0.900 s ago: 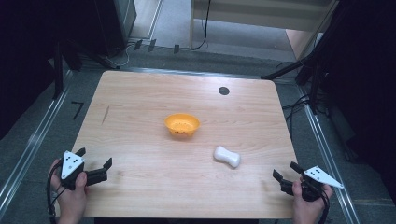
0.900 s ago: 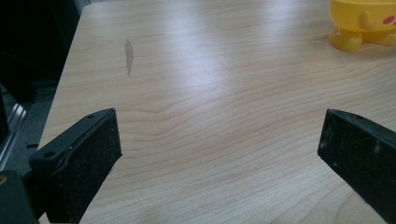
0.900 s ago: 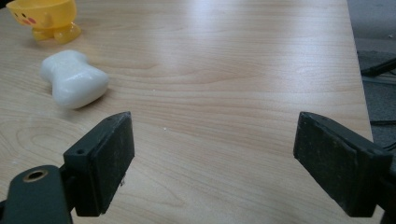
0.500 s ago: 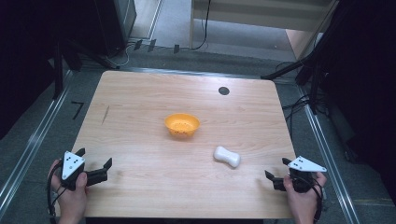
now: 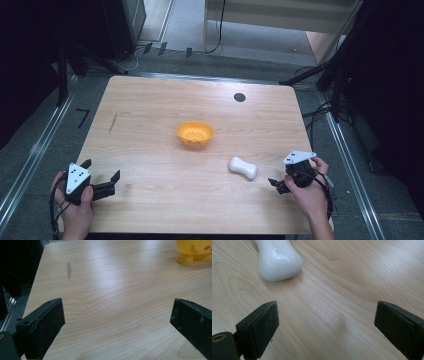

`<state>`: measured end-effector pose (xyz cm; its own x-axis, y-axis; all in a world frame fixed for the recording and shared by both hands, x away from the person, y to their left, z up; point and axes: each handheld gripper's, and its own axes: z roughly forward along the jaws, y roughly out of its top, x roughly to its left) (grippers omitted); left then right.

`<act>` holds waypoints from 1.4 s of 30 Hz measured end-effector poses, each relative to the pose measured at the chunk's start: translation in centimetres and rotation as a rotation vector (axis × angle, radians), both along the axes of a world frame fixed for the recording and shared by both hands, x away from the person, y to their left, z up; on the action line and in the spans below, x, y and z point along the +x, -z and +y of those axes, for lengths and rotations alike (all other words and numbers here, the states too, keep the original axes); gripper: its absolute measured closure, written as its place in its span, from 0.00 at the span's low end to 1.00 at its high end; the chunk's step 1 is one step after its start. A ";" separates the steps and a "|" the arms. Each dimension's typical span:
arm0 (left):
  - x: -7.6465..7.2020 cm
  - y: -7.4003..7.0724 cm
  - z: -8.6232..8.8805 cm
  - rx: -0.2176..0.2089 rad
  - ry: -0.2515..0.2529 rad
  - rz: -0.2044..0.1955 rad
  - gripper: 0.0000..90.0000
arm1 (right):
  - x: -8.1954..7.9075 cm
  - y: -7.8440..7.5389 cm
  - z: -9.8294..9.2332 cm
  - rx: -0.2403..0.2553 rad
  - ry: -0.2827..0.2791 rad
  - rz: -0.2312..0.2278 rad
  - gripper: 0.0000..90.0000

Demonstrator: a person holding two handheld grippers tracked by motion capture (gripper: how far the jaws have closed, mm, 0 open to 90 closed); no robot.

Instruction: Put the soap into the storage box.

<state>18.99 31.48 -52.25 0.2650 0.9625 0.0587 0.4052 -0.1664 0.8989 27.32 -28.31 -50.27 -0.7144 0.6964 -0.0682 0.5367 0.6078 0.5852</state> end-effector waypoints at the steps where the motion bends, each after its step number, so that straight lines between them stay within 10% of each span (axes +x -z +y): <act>1: 0.0 0.0 0.0 0.001 0.001 0.001 0.00 | 0.2 0.0 0.3 -0.004 -0.005 0.003 0.06; 20: 0.4 0.0 0.0 0.000 0.004 0.007 0.00 | 2.6 -0.6 4.3 -0.143 -0.111 0.103 0.01; 42: 0.4 0.0 -0.1 0.004 0.006 0.003 0.00 | 3.9 -1.1 8.7 -0.186 -0.197 0.134 0.00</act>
